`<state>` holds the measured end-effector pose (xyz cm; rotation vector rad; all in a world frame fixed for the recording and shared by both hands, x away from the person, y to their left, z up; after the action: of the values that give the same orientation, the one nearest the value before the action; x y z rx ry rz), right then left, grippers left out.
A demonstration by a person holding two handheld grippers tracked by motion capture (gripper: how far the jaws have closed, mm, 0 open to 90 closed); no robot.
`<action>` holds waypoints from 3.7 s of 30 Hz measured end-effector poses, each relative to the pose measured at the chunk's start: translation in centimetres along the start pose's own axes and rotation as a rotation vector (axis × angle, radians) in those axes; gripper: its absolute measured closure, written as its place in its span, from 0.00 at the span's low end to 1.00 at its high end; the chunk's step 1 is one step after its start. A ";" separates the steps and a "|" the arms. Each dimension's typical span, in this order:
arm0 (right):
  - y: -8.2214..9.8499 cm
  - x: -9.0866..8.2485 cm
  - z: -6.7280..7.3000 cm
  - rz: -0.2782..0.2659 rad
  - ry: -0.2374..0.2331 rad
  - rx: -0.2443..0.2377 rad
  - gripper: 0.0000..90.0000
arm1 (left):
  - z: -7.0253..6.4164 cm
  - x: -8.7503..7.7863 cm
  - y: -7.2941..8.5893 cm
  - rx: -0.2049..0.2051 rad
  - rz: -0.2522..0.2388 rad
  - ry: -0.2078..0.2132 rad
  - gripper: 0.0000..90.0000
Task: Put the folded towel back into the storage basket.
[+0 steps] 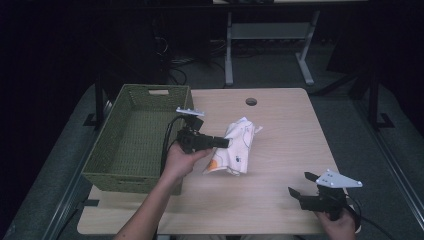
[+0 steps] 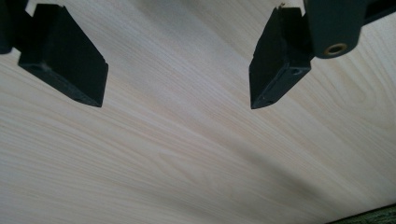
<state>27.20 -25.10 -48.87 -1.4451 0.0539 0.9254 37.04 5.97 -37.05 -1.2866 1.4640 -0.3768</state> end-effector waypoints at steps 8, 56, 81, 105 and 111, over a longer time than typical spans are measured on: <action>0.0 0.0 0.0 0.000 0.002 0.003 0.21 | 0.3 -1.4 -0.3 -0.017 -0.024 -0.009 0.92; 0.0 0.1 0.0 0.009 0.009 0.005 0.21 | 3.5 -8.1 0.4 -0.095 -0.095 -0.062 0.92; 0.0 0.4 0.0 0.017 0.010 0.003 0.21 | 4.8 -12.0 1.0 -0.126 -0.137 -0.107 0.92; 0.0 0.5 0.2 0.025 0.017 -0.001 0.21 | 6.4 -16.8 2.8 -0.167 -0.160 -0.177 0.91; 0.0 0.4 0.2 0.021 0.018 0.004 0.21 | 6.8 -17.7 3.3 -0.174 -0.160 -0.189 0.91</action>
<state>27.33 -24.73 -49.06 -1.4518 0.0845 0.9292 37.88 24.75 -33.16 -1.5415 1.2588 -0.2289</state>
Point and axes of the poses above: each handheld gripper's, and its own axes: x roughly forward along the jaws, y roughly out of its underside, z roughly to its left, the point moved 6 cm from there along x, roughly forward along the jaws, and after that the axes turned 12 degrees about x, right-handed, at the moved point
